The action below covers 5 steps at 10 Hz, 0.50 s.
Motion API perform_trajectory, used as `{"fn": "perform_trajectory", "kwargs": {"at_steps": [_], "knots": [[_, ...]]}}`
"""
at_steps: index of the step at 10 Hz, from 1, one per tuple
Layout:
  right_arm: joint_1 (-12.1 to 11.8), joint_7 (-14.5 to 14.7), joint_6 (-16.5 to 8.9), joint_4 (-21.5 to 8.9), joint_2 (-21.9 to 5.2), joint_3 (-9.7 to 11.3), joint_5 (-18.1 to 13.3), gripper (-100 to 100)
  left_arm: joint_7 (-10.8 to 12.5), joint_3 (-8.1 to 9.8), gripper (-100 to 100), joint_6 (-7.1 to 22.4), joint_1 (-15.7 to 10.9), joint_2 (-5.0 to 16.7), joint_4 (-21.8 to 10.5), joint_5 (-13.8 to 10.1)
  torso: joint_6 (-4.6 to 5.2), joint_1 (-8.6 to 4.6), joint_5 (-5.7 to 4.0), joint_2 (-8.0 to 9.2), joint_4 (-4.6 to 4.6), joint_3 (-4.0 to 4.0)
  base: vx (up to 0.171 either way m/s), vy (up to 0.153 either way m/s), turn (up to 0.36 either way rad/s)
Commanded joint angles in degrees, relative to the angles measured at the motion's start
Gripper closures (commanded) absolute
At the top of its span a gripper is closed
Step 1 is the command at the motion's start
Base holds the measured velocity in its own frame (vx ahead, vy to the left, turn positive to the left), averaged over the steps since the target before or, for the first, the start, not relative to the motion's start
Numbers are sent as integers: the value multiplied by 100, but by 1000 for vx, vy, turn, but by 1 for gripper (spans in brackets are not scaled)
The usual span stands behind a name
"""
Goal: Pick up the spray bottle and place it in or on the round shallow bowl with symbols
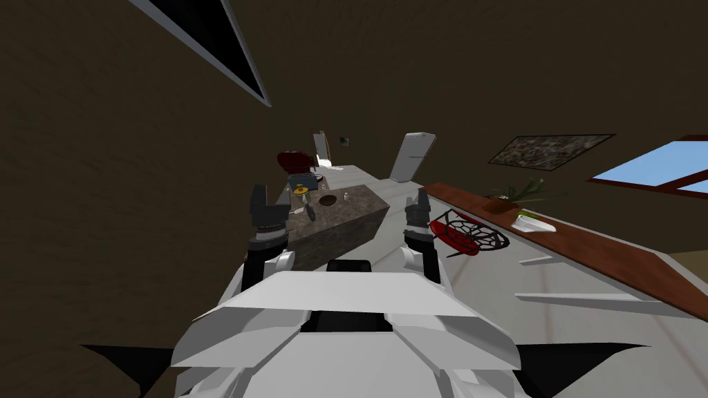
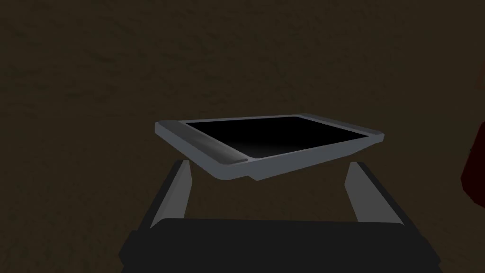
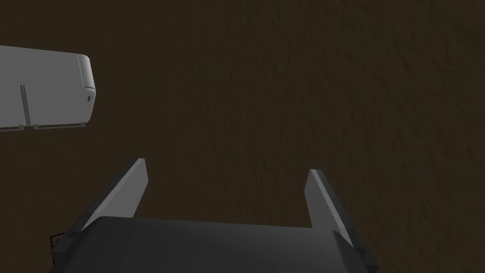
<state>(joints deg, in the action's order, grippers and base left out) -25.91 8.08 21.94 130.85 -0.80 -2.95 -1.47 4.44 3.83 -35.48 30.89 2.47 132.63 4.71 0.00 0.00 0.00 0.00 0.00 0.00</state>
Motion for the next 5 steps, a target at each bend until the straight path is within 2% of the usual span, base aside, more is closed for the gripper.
{"fn": "perform_trajectory", "kwargs": {"at_steps": [1,5], "knots": [[0,0,0,0,0,0,0,0,-50,56,-100,87,53,207,-56,15,0,0,0,0,0,0,2,-18,-1],[0,0,0,0,0,0,0,0,-225,267,-100,372,235,645,-243,69,-1,-14,-3,5,1,3,-9,-44,3]]}}
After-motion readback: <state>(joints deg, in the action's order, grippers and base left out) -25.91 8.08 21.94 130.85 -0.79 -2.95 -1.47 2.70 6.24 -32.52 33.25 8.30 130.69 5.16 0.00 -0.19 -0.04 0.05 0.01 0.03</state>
